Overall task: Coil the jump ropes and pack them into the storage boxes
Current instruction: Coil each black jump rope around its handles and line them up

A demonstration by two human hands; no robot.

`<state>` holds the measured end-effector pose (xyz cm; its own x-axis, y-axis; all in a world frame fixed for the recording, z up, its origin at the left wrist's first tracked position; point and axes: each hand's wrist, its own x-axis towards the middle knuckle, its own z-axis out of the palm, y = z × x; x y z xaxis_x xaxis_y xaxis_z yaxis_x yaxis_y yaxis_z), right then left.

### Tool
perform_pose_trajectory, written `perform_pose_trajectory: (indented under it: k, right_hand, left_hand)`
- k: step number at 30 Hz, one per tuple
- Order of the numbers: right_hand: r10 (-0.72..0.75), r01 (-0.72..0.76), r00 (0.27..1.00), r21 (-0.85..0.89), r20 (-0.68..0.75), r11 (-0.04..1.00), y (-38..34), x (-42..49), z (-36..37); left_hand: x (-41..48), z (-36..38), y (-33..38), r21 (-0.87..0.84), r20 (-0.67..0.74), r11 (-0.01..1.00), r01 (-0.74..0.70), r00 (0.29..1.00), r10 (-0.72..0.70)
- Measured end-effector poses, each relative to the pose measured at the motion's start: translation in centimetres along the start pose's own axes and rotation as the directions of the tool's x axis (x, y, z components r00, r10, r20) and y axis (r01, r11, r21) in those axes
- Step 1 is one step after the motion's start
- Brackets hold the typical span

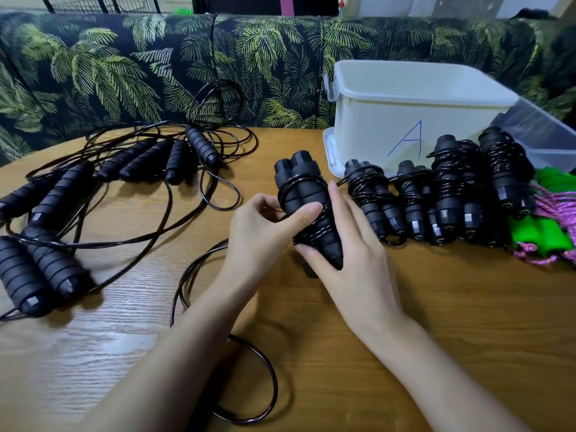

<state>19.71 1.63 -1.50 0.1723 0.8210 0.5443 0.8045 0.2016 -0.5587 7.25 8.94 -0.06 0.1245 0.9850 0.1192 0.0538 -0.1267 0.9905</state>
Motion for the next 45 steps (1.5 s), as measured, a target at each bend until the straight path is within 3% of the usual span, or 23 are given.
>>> perform_pose_trajectory:
  k: [10,15,18,24,28,32,37,39,45]
  right_hand:
    - [0.001,0.001,1.0,0.097,-0.018,0.995,0.4,0.1,-0.5]
    - [0.156,-0.177,0.984,0.372,0.086,0.911,0.8,0.5,-1.0]
    - [0.197,-0.231,0.973,0.434,0.122,0.871,1.2,0.7,-1.2]
    - [0.148,-0.15,0.989,0.267,0.026,0.952,1.0,0.4,-0.5]
    - [0.001,0.003,0.995,0.04,-0.095,0.999,0.7,0.0,0.1]
    - [-0.039,0.034,0.998,-0.093,-0.056,0.995,0.4,-0.2,0.3]
    - [0.065,-0.06,0.998,-0.228,0.018,0.972,0.2,-0.3,0.2]
    - [0.093,-0.092,0.996,-0.18,-0.001,0.979,0.6,-0.1,0.2]
    - [0.188,-0.169,0.98,0.221,-0.07,0.961,1.2,0.3,0.2]
  left_hand:
    - [0.0,-0.9,0.5,0.003,0.088,0.999,-0.039,0.995,0.038]
    - [0.2,-1.4,0.8,-0.051,0.134,0.998,-0.033,0.99,0.04]
    - [0.3,-1.5,1.1,-0.08,0.176,0.997,-0.02,0.984,0.034]
    - [-0.2,-0.7,1.1,-0.088,0.105,0.996,-0.016,0.994,0.025]
    - [-0.3,-0.5,0.9,-0.06,0.05,0.998,-0.034,0.998,0.037]
    - [-0.4,-0.4,0.7,-0.015,-0.001,0.997,-0.07,0.998,0.07]
    - [-0.7,-0.1,0.8,0.018,0.07,0.988,-0.151,0.986,0.149]
    - [-0.7,-0.1,0.7,0.043,0.132,0.976,-0.212,0.97,0.205]
    - [-0.2,-0.6,0.5,0.072,0.263,0.919,-0.388,0.896,0.358]
